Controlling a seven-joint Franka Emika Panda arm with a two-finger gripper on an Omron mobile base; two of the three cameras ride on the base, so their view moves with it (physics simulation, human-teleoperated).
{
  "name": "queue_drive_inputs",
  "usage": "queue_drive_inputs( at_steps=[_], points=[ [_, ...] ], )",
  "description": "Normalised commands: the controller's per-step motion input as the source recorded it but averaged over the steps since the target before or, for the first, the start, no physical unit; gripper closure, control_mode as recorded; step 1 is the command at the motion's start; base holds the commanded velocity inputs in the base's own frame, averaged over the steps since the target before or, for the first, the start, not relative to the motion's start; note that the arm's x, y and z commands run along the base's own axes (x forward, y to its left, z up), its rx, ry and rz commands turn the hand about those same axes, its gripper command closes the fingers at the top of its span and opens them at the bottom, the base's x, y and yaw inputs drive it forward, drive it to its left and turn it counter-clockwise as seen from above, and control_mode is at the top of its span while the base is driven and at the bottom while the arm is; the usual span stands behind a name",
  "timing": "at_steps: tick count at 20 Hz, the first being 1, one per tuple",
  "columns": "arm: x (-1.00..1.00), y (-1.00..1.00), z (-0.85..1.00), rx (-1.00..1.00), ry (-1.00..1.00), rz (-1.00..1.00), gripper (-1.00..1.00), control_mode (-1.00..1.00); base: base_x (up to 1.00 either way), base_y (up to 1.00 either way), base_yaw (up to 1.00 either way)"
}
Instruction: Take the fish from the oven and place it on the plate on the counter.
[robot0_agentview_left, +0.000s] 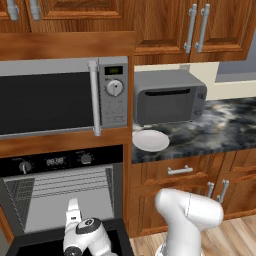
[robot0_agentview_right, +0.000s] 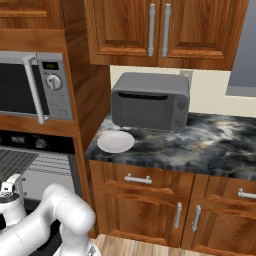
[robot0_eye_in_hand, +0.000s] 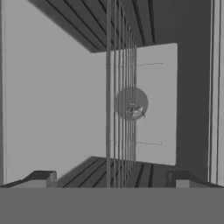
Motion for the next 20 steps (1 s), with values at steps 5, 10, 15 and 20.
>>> queue_drive_inputs(
  at_steps=[5,10,15,20],
  points=[
    [0.62,0.13,-0.22,-0.03,0.0,-0.19,-1.0,-1.0,0.0,0.0,0.0],
    [0.56,0.22,-0.15,-0.01,-0.06,-0.14,-1.0,-1.0,0.0,0.0,0.0],
    [0.44,0.13,-0.18,0.0,-0.09,-0.05,-1.0,-1.0,0.0,0.0,0.0],
    [0.5,0.0,-0.19,0.0,-0.05,0.0,-1.0,-1.0,0.0,0.0,0.0]
  ],
)
